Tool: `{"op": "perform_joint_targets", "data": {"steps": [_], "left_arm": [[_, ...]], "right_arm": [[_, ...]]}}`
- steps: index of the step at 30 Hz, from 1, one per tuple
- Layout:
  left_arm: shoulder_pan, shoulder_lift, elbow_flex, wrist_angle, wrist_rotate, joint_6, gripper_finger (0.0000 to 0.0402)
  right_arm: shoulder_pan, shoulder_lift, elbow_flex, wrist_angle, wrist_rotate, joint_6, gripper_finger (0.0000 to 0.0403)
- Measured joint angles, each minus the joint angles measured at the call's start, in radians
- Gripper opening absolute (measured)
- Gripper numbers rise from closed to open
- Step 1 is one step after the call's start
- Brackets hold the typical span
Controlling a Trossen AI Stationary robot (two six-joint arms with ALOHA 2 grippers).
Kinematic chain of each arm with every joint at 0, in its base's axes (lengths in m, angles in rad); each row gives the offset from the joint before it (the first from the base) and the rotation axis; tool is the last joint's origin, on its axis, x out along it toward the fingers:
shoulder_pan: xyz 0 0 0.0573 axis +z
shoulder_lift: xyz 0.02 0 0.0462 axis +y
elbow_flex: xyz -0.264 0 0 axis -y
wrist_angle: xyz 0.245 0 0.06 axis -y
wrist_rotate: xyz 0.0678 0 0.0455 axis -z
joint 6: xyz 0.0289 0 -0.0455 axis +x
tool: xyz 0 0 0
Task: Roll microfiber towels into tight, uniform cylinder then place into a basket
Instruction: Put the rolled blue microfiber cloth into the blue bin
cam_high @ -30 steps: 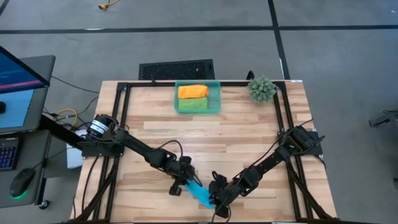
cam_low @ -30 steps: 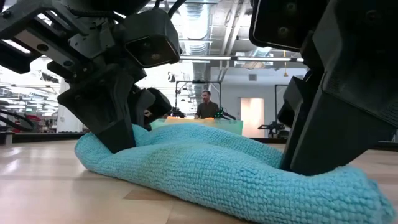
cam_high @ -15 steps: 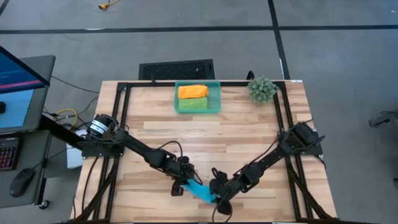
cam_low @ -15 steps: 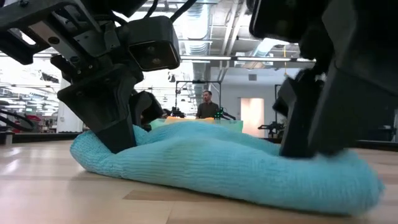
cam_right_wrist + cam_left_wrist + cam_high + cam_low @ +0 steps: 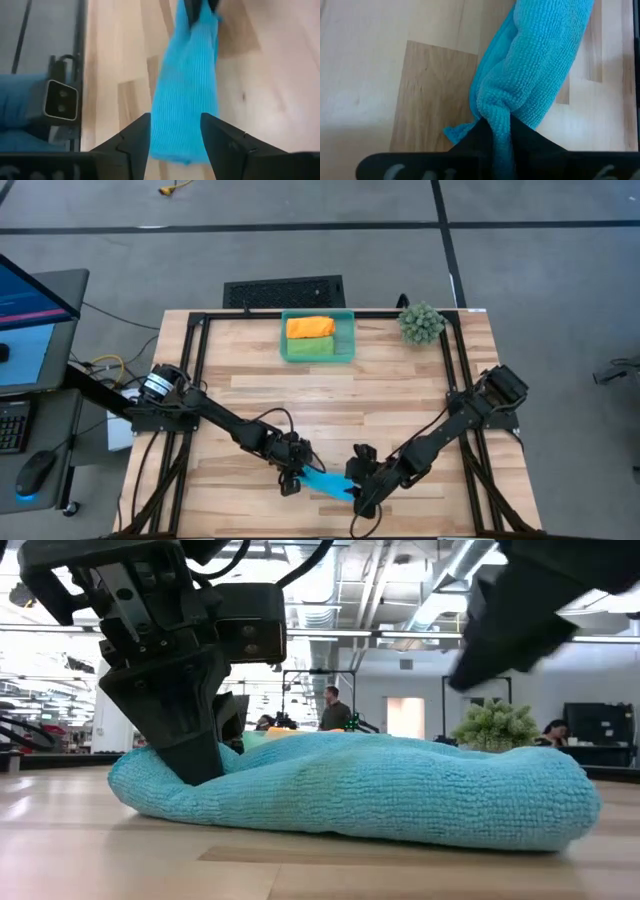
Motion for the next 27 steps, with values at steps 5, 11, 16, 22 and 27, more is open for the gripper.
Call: {"op": "perform_joint_targets", "data": {"steps": [5, 11, 16, 22, 27], "left_arm": [[-0.003, 0.000, 0.000, 0.000, -0.002, -0.011, 0.0016], [-0.004, 0.000, 0.000, 0.001, -0.027, -0.012, 0.0016], [-0.004, 0.000, 0.000, 0.002, -0.041, -0.012, 0.0016], [-0.004, 0.000, 0.000, 0.004, -0.047, -0.006, 0.0016], [-0.004, 0.001, 0.000, 0.012, -0.060, -0.004, 0.0016]], "right_arm": [[-0.026, 0.006, 0.000, -0.076, -0.028, 0.127, 0.0215], [-0.083, 0.004, 0.001, -0.079, -0.161, 0.146, 0.0254], [-0.119, 0.037, -0.016, -0.055, -0.249, 0.146, 0.0260], [-0.133, 0.123, -0.010, 0.060, -0.368, 0.154, 0.0260], [-0.128, 0.154, -0.007, 0.075, -0.413, 0.160, 0.0259]]}}
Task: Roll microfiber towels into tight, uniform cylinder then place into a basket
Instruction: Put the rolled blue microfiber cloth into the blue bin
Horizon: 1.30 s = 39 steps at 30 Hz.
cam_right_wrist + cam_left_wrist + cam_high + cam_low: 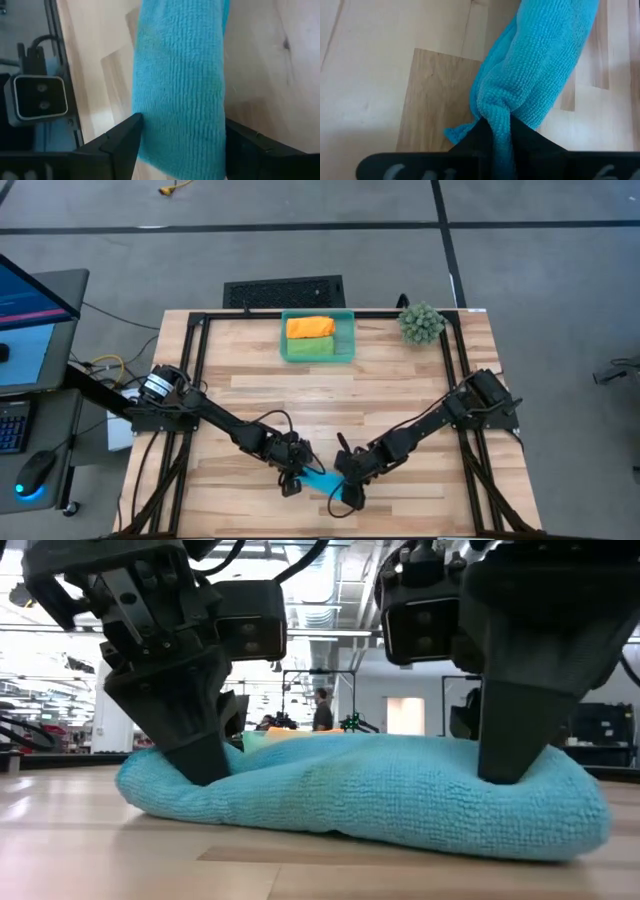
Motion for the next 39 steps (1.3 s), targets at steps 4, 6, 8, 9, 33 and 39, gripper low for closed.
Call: {"op": "perform_joint_targets", "data": {"steps": [4, 6, 8, 9, 33, 39], "left_arm": [[0.000, 0.000, 0.000, 0.003, -0.018, 0.000, 0.0016], [-0.001, 0.000, 0.000, 0.004, -0.037, -0.005, 0.0016], [0.000, 0.000, 0.000, 0.005, -0.050, -0.006, 0.0016], [0.000, 0.000, 0.000, 0.005, -0.055, -0.008, 0.0016], [0.068, -0.169, -0.003, -0.179, -0.119, 0.168, 0.0016], [0.115, -0.238, -0.003, -0.256, -0.166, 0.237, 0.0016]], "right_arm": [[0.000, 0.014, 0.000, -0.001, -0.002, 0.012, 0.0229], [-0.001, 0.021, -0.002, 0.022, -0.005, 0.009, 0.0194], [-0.001, 0.025, -0.002, 0.030, -0.005, -0.002, 0.0151], [-0.001, 0.026, -0.002, 0.029, -0.003, -0.003, 0.0127], [-0.125, -0.038, 0.168, -0.380, 0.028, -0.356, 0.0017], [-0.215, -0.040, 0.260, -0.528, 0.074, -0.524, 0.0017]]}}
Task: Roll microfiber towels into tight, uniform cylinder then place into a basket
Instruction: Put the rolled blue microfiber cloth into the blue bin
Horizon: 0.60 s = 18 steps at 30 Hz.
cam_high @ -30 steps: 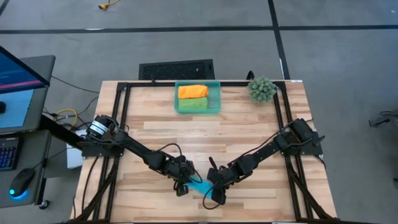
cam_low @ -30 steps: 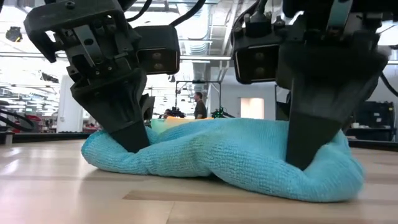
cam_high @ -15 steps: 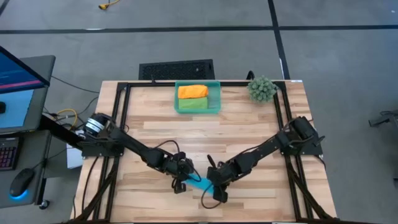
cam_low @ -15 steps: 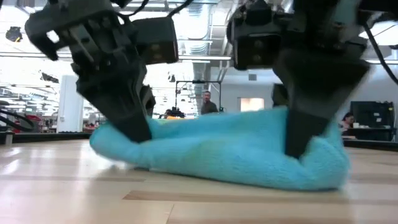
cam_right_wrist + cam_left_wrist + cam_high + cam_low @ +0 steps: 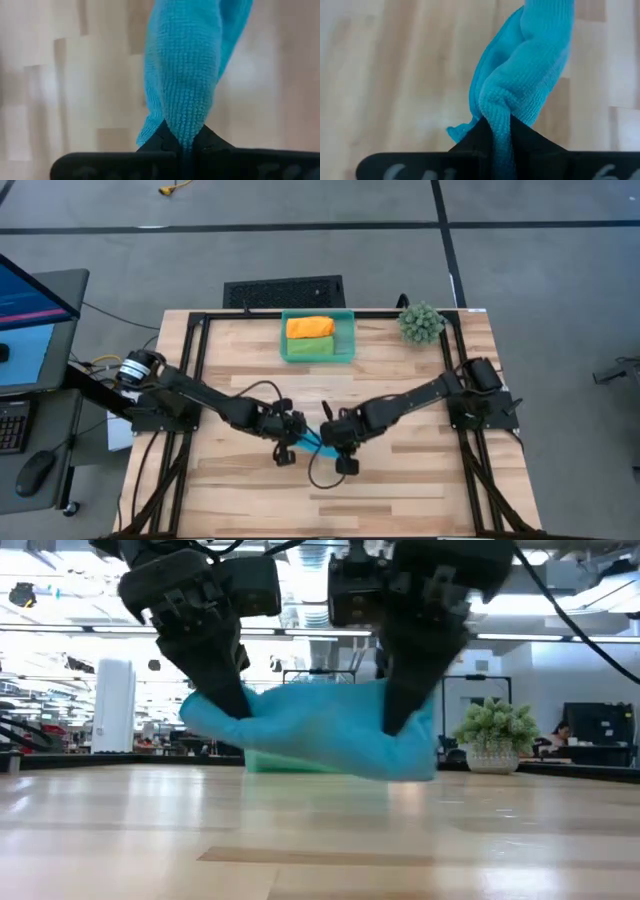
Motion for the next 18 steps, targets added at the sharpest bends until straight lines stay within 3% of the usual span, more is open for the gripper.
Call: {"op": "perform_joint_targets", "data": {"steps": [8, 18], "left_arm": [[0.108, -0.089, 0.000, -0.080, -0.090, 0.127, 0.0016], [0.327, -0.118, 0.002, -0.087, -0.097, 0.298, 0.0016]], "right_arm": [[-0.154, -0.002, 0.099, -0.110, 0.069, -0.241, 0.0017], [-0.365, -0.002, 0.204, -0.235, 0.082, -0.468, 0.0017]]}}
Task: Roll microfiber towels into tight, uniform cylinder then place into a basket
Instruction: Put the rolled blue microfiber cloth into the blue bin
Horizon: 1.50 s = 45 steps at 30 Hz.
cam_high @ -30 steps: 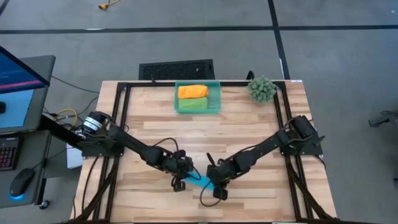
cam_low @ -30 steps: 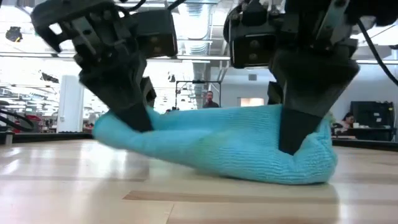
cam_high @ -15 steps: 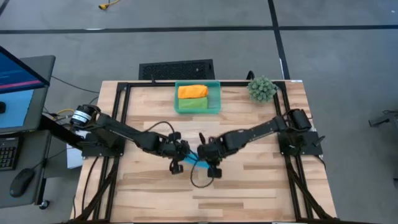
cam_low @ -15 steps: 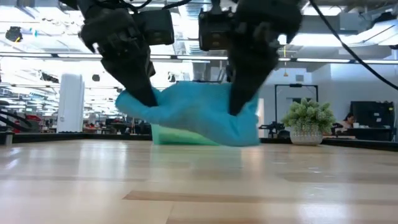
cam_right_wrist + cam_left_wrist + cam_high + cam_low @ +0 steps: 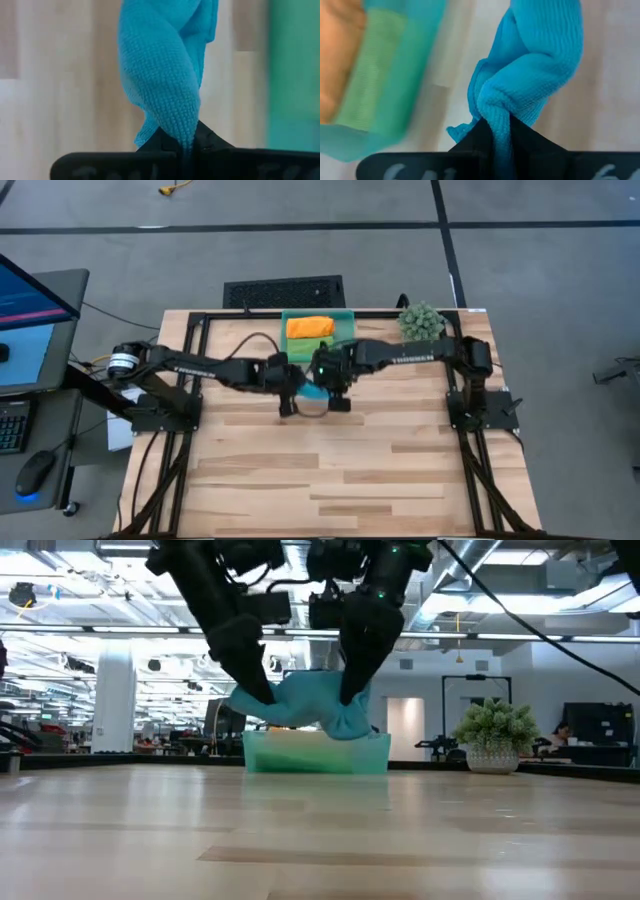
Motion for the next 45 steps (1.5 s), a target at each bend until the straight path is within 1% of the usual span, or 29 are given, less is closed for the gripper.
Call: {"op": "perform_joint_targets", "data": {"steps": [3, 7, 11, 13, 18, 23, 25, 28, 31, 34, 37, 39, 41, 45], "left_arm": [[0.071, 0.000, 0.000, 0.017, -0.002, 0.061, 0.0016], [0.170, 0.000, 0.001, 0.080, -0.018, 0.122, 0.0016], [0.262, 0.000, 0.001, 0.148, -0.012, 0.185, 0.0016], [0.304, 0.000, 0.001, 0.190, 0.012, 0.218, 0.0016], [0.405, 0.011, 0.002, 0.257, 0.116, 0.281, 0.0016], [0.476, 0.057, 0.003, 0.297, 0.130, 0.334, 0.0016], [0.489, 0.079, 0.003, 0.327, 0.143, 0.351, 0.0016], [0.499, 0.096, 0.003, 0.314, 0.148, 0.359, 0.0016], [0.499, 0.096, 0.003, 0.294, 0.147, 0.359, 0.0016], [0.499, 0.096, 0.003, 0.266, 0.182, 0.355, 0.0016], [0.498, 0.095, 0.003, 0.207, 0.238, 0.352, 0.0016], [0.498, 0.095, 0.003, 0.177, 0.263, 0.347, 0.0016], [0.499, 0.095, 0.003, 0.163, 0.272, 0.328, 0.0016], [0.500, 0.095, 0.003, 0.159, 0.274, 0.306, 0.0016]], "right_arm": [[-0.058, 0.000, 0.026, -0.018, 0.000, -0.083, 0.0017], [-0.142, 0.000, 0.052, -0.016, 0.000, -0.175, 0.0018], [-0.221, 0.000, 0.055, 0.020, 0.000, -0.248, 0.0017], [-0.258, 0.000, 0.055, 0.041, 0.000, -0.293, 0.0017], [-0.339, 0.000, 0.055, 0.105, 0.000, -0.394, 0.0018], [-0.395, 0.008, 0.055, 0.167, -0.001, -0.472, 0.0017], [-0.406, 0.021, 0.054, 0.170, -0.003, -0.473, 0.0019], [-0.414, 0.050, 0.051, 0.136, -0.025, -0.464, 0.0021], [-0.412, 0.087, 0.054, 0.111, -0.046, -0.490, 0.0017], [-0.410, 0.119, 0.054, 0.079, -0.063, -0.511, 0.0019], [-0.405, 0.118, 0.054, 0.056, -0.082, -0.515, 0.0025], [-0.405, 0.119, 0.055, 0.053, -0.131, -0.517, 0.0024], [-0.407, 0.119, 0.054, 0.051, -0.162, -0.532, 0.0019], [-0.408, 0.119, 0.054, 0.052, -0.163, -0.542, 0.0018]]}}
